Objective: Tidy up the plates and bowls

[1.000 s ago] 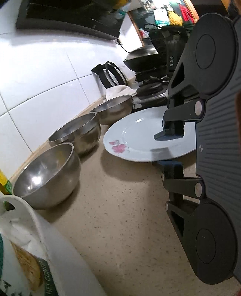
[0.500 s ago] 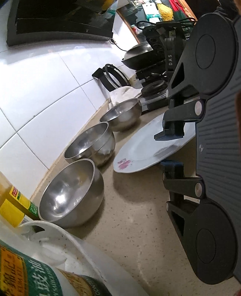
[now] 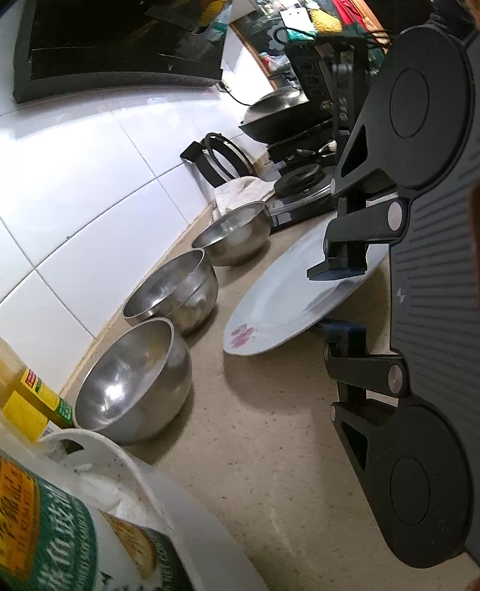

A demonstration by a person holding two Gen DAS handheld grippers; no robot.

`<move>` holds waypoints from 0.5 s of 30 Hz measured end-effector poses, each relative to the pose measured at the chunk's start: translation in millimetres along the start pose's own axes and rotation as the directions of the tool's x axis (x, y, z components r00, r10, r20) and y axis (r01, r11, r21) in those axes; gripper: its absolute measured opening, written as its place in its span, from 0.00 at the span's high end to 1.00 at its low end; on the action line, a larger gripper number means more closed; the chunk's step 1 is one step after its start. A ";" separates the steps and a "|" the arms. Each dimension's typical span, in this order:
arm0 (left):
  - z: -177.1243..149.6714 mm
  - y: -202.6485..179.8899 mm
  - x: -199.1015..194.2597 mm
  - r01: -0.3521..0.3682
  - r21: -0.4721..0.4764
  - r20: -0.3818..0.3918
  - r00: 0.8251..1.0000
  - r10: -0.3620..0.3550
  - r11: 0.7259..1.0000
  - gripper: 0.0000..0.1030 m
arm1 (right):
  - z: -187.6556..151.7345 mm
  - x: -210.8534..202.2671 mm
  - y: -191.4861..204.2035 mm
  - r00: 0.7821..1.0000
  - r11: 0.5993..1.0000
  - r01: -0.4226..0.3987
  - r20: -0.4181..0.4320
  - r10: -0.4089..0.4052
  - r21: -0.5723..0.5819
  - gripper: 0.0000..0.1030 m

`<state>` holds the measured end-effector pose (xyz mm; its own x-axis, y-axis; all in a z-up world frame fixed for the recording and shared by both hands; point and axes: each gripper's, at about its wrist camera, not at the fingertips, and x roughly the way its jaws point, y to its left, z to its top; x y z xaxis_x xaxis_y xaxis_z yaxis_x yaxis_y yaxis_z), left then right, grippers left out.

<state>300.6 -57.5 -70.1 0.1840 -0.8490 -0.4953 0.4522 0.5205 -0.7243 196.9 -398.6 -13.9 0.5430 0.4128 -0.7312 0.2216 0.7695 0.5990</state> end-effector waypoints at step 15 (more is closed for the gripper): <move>-9.4 5.0 8.1 -0.017 -0.025 -0.013 1.000 0.017 1.000 0.74 | 3.2 19.2 -31.2 0.994 0.975 -0.106 0.038 0.100 0.198 0.80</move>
<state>296.2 -60.9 -82.2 0.1803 -0.8390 -0.5134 0.4273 0.5369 -0.7275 202.9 -416.2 -45.5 0.5929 0.4693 -0.6544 0.3183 0.6099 0.7257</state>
